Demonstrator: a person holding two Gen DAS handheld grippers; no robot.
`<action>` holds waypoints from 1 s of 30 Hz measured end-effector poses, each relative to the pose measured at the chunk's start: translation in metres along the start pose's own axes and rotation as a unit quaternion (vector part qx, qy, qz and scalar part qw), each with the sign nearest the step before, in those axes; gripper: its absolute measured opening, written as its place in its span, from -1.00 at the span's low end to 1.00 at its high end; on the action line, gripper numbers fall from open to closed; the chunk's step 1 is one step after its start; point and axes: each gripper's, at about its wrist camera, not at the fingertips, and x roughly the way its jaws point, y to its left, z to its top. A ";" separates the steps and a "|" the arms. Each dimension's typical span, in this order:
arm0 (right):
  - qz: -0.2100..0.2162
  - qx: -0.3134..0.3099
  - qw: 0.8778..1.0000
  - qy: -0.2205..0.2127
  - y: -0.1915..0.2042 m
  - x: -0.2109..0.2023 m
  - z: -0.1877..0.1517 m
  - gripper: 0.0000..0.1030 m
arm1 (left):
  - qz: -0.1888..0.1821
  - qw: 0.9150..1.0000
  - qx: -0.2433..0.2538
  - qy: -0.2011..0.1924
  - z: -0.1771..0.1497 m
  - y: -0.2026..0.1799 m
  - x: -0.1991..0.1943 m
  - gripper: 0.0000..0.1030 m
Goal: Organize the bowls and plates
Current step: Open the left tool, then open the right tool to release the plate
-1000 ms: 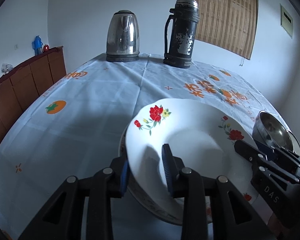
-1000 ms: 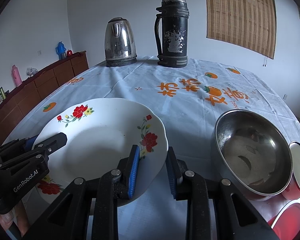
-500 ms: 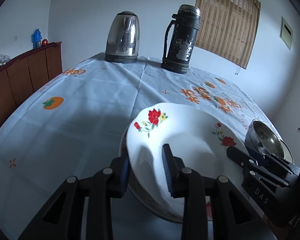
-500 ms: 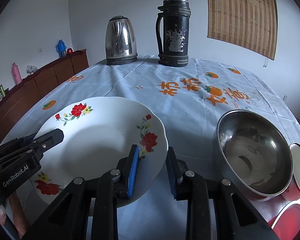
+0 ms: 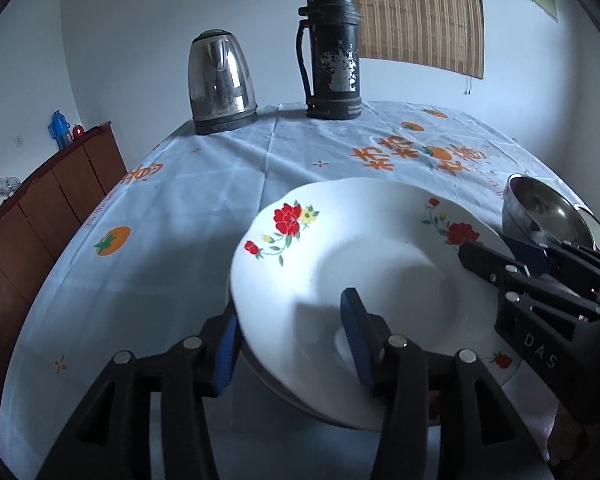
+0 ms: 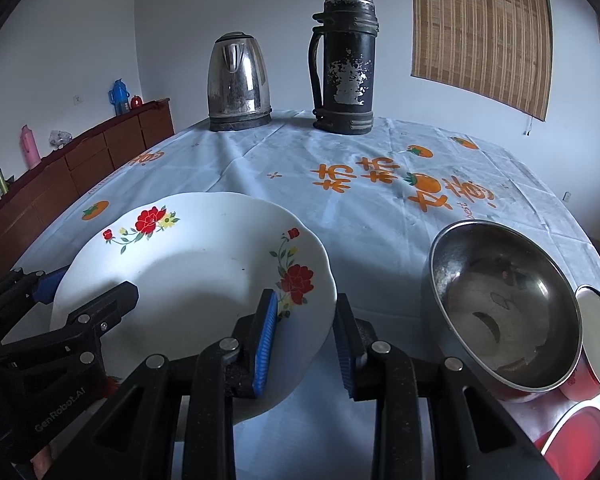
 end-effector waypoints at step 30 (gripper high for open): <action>0.009 -0.023 1.000 0.015 0.008 0.006 0.002 -0.42 | -0.023 0.993 -0.111 -0.034 0.002 0.051 -0.006 0.86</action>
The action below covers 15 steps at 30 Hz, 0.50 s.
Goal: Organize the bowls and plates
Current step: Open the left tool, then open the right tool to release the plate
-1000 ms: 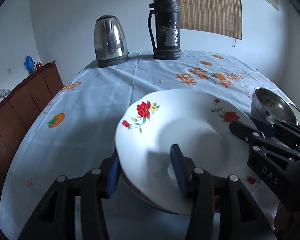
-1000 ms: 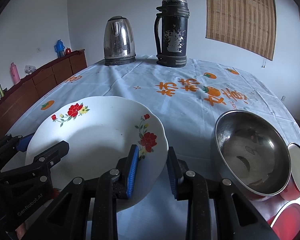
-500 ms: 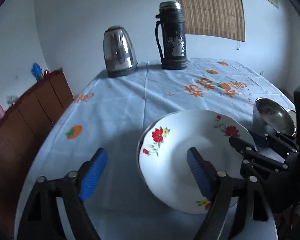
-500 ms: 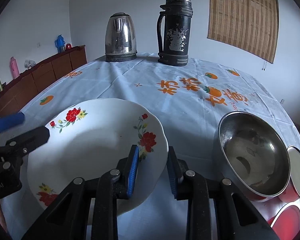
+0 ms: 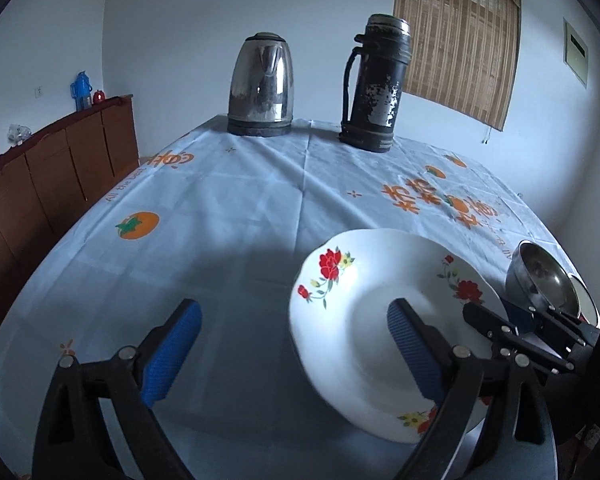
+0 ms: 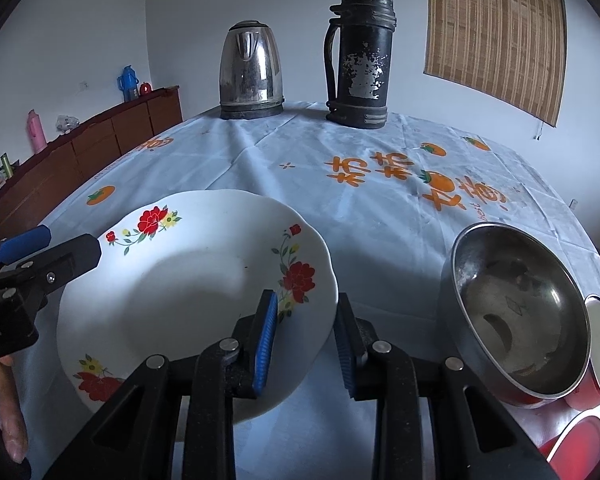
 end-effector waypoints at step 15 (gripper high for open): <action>-0.013 -0.005 1.000 -0.011 0.002 -0.003 0.002 -0.38 | 0.012 1.000 -0.006 -0.009 -0.006 0.005 0.009 0.87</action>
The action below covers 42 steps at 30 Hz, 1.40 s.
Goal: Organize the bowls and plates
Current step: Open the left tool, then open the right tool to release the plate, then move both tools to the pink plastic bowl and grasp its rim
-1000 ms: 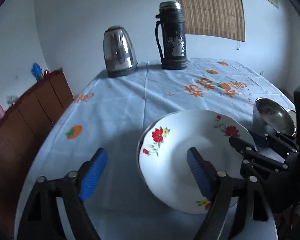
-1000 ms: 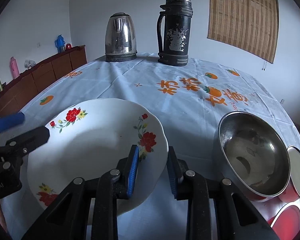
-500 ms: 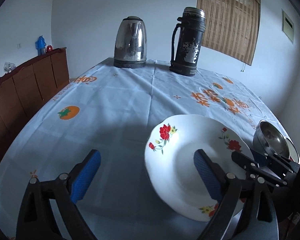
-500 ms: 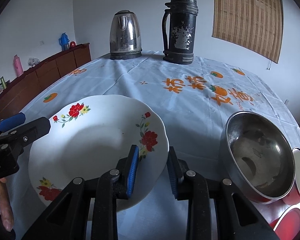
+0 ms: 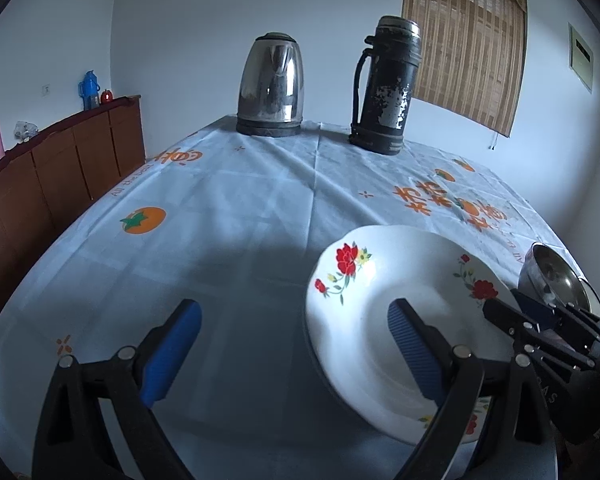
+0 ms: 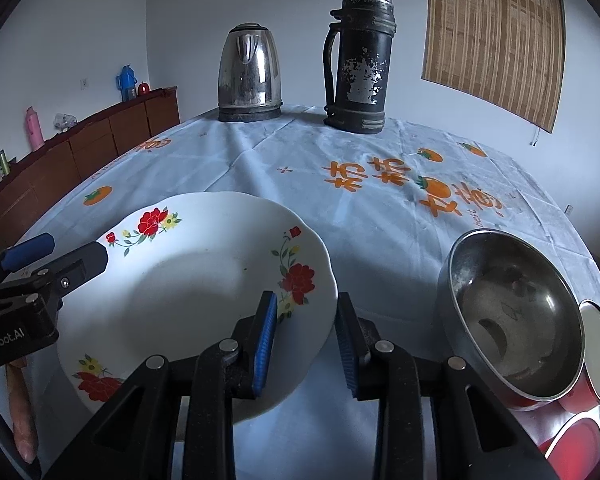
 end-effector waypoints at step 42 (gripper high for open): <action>-0.142 0.116 0.982 -0.046 -0.156 -0.170 -0.104 -0.36 | -0.256 0.956 0.131 0.055 -0.035 -0.192 -0.069 0.58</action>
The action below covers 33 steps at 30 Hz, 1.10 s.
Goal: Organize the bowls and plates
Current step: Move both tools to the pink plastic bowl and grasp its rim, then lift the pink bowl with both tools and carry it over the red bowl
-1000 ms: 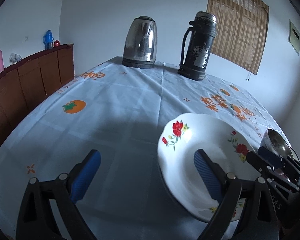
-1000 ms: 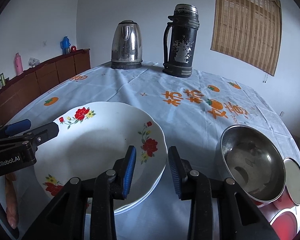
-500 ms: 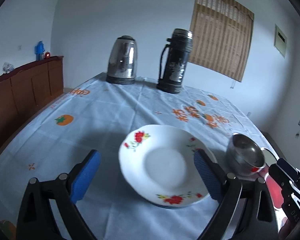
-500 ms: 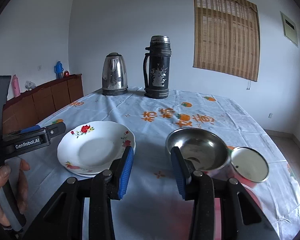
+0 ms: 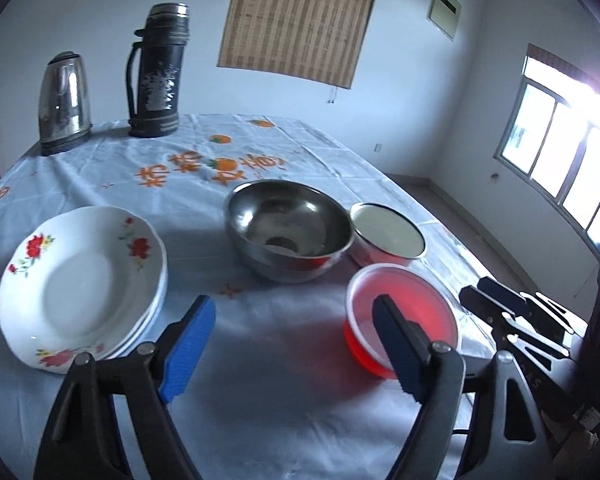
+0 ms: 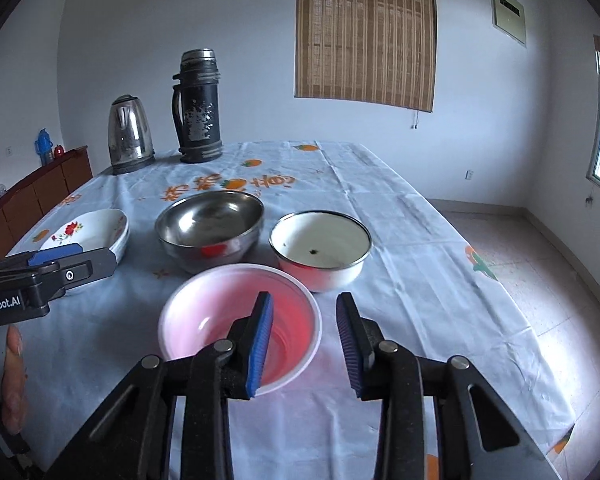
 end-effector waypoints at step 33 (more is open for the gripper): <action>0.027 0.004 0.999 0.020 -0.009 0.014 -0.011 -0.82 | -0.075 0.995 0.014 0.063 -0.017 -0.038 0.032 -0.63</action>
